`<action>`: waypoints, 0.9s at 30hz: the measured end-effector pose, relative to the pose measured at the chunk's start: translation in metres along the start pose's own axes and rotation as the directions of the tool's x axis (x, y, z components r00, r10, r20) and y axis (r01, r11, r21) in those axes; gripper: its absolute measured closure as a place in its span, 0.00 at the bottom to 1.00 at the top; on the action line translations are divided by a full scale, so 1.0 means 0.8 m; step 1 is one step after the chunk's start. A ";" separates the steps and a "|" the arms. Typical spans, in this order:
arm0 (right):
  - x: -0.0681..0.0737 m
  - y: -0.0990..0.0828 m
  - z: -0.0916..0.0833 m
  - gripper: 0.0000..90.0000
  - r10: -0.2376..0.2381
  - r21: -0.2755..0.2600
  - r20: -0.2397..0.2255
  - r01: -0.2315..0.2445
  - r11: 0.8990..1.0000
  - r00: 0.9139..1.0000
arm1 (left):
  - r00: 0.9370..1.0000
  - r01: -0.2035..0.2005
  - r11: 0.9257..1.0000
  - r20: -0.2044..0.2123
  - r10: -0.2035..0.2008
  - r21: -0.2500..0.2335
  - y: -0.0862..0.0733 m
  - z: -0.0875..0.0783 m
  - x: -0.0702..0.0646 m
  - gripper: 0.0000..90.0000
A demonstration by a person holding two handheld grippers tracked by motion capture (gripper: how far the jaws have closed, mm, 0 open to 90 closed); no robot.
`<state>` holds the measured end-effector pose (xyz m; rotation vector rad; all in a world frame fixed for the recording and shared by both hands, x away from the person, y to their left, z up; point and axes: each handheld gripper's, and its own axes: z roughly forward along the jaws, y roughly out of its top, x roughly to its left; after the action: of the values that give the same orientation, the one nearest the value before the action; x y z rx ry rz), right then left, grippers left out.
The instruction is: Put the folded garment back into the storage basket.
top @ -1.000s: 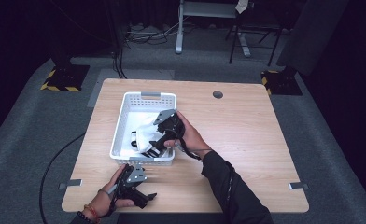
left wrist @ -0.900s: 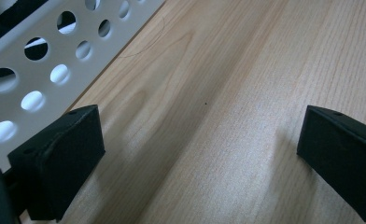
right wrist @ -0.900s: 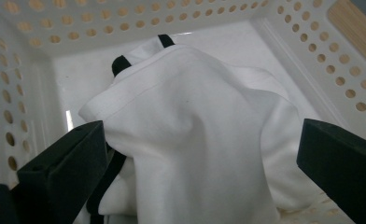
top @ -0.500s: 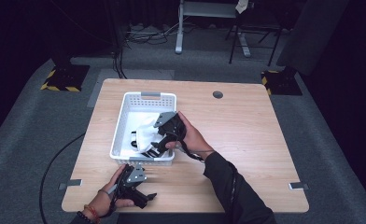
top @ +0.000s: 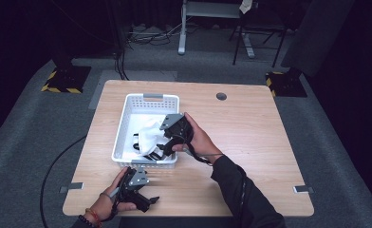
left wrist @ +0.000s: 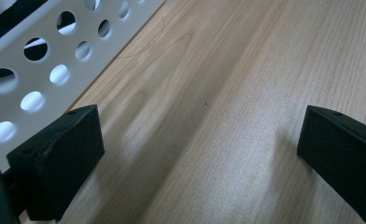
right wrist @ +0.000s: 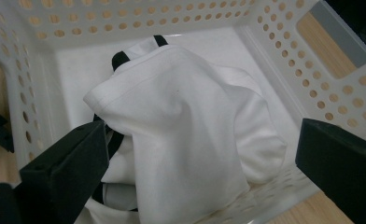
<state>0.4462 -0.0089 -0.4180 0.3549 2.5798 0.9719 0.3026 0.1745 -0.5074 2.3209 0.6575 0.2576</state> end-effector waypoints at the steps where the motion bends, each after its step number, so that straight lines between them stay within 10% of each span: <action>1: 0.000 0.000 -0.001 0.03 -0.003 0.003 0.003 0.003 1.000 1.000 | 1.000 0.000 1.000 0.000 0.000 0.000 0.000 0.000 0.000 0.00; 27: 0.005 -0.015 -0.031 0.03 -0.006 -0.005 0.024 0.006 1.000 1.000 | 1.000 0.000 1.000 0.000 0.000 0.000 0.000 0.000 0.000 0.00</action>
<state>0.4309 -0.0310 -0.4095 0.3552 2.5555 0.9662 0.3026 0.1745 -0.5074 2.3208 0.6573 0.2576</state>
